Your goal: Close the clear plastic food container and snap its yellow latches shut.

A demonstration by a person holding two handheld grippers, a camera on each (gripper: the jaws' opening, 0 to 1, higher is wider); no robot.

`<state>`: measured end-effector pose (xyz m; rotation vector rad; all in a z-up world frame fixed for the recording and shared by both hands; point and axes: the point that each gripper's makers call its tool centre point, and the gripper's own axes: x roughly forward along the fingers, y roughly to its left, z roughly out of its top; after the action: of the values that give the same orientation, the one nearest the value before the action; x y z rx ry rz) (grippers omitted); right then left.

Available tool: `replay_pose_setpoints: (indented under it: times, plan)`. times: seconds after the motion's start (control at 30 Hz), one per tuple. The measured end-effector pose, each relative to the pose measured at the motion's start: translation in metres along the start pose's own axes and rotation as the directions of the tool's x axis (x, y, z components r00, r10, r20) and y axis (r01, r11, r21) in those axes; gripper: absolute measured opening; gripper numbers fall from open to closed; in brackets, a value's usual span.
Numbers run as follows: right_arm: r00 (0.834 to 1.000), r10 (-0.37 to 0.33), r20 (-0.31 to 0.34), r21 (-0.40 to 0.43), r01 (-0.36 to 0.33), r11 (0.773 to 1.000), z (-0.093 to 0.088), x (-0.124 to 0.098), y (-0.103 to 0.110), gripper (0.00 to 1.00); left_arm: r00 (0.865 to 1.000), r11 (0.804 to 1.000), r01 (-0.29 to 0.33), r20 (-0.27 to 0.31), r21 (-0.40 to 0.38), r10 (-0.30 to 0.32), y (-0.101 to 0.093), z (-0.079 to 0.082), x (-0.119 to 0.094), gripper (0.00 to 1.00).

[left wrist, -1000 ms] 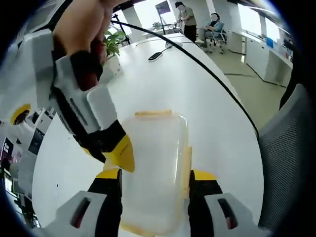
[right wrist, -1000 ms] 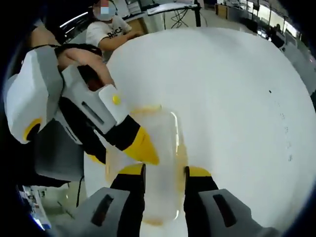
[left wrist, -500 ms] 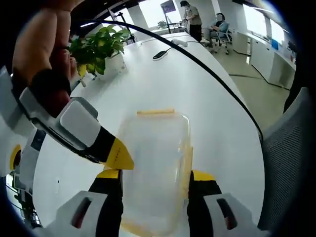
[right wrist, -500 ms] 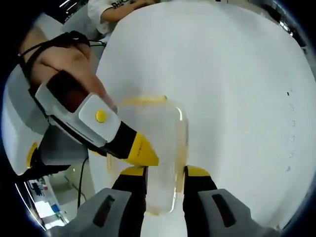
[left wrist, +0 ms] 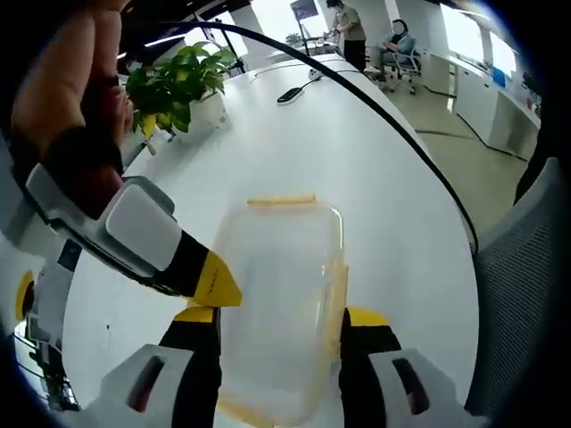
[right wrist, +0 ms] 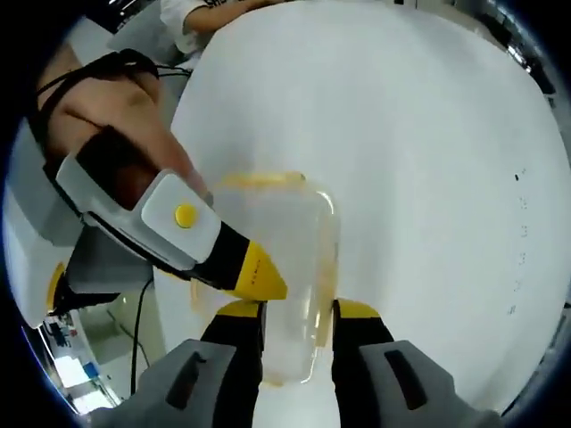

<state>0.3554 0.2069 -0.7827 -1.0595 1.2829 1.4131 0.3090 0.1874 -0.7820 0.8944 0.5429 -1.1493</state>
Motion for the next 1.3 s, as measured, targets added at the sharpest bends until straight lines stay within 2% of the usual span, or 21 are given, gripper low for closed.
replay_pose_setpoints:
  times: [0.2,0.33,0.43,0.47,0.5,0.57,0.63,0.7,0.77,0.8,0.9,0.97,1.03,1.1,1.13,1.17,1.23,1.3]
  plan:
    - [0.998,-0.047,0.049,0.006,0.047,0.999,0.000,-0.002,0.000,0.27,1.000,1.000,0.008,-0.030,0.012,-0.007,0.001,0.001,0.001,0.49]
    - [0.992,-0.103,0.073,-0.007,0.104,0.995,0.000,-0.005,0.001,0.26,0.998,0.999,0.044,-0.045,0.014,-0.043,0.003,0.001,-0.001,0.49]
    - [0.973,-0.172,0.155,-0.083,0.187,0.979,0.004,-0.008,0.000,0.26,0.996,0.997,0.079,-0.047,-0.012,-0.080,0.005,0.002,-0.002,0.49]
    - [0.967,-0.184,0.176,-0.070,0.198,0.978,0.003,-0.009,0.001,0.26,0.995,0.996,0.085,-0.051,-0.018,-0.085,0.005,0.003,-0.002,0.49]
    - [0.958,-0.196,0.209,-0.022,0.205,0.979,0.001,-0.009,0.002,0.25,0.994,0.996,0.092,-0.056,-0.022,-0.093,0.005,0.003,-0.003,0.49]
    - [0.954,-0.180,0.240,0.027,0.179,0.983,-0.002,-0.010,0.007,0.21,0.993,0.994,0.102,-0.061,-0.031,-0.104,0.005,0.003,-0.003,0.49]
    - [0.942,-0.196,0.272,0.042,0.191,0.981,-0.007,-0.012,0.006,0.21,0.990,0.992,0.124,-0.063,-0.037,-0.126,0.005,0.003,-0.004,0.50]
    - [0.920,-0.218,0.326,0.060,0.210,0.976,-0.009,-0.017,0.006,0.26,0.986,0.988,0.153,-0.057,-0.019,-0.154,0.001,0.003,-0.005,0.55]
    - [0.892,-0.241,0.382,0.081,0.228,0.970,-0.007,-0.023,0.005,0.39,0.986,0.987,0.159,-0.056,-0.017,-0.160,-0.002,0.002,-0.006,0.59]
    - [0.889,-0.237,0.391,0.105,0.212,0.971,-0.012,-0.025,0.009,0.45,0.983,0.985,0.172,-0.055,-0.011,-0.172,-0.005,0.002,-0.006,0.62]
    - [0.890,-0.242,0.386,0.123,0.211,0.970,-0.023,-0.027,0.013,0.48,0.981,0.983,0.182,-0.063,-0.016,-0.182,-0.006,0.001,-0.008,0.67]
    - [0.888,-0.253,0.383,0.138,0.216,0.967,-0.030,-0.026,0.014,0.53,0.980,0.982,0.187,-0.061,-0.015,-0.188,-0.006,-0.001,-0.010,0.73]
    - [0.894,-0.260,0.364,0.148,0.221,0.964,-0.037,-0.023,0.018,0.58,0.980,0.983,0.183,-0.069,-0.022,-0.184,-0.002,-0.005,-0.011,0.80]
    - [0.904,-0.257,0.342,0.121,0.229,0.966,-0.043,-0.019,0.025,0.60,0.981,0.985,0.172,-0.082,-0.027,-0.173,0.004,-0.010,-0.012,0.84]
    - [0.908,-0.259,0.330,0.110,0.236,0.966,-0.046,-0.017,0.028,0.61,0.981,0.985,0.170,-0.096,-0.020,-0.171,0.005,-0.013,-0.012,0.85]
    - [0.912,-0.262,0.316,0.087,0.247,0.965,-0.049,-0.014,0.031,0.63,0.976,0.985,0.175,-0.136,0.003,-0.173,0.008,-0.022,-0.012,0.86]
    - [0.917,-0.269,0.295,0.058,0.264,0.963,-0.052,-0.009,0.035,0.66,0.968,0.984,0.181,-0.178,0.001,-0.178,0.011,-0.032,-0.013,0.87]
    - [0.924,-0.264,0.278,0.050,0.260,0.964,-0.054,-0.005,0.038,0.68,0.969,0.985,0.170,-0.181,-0.004,-0.168,0.018,-0.035,-0.011,0.87]
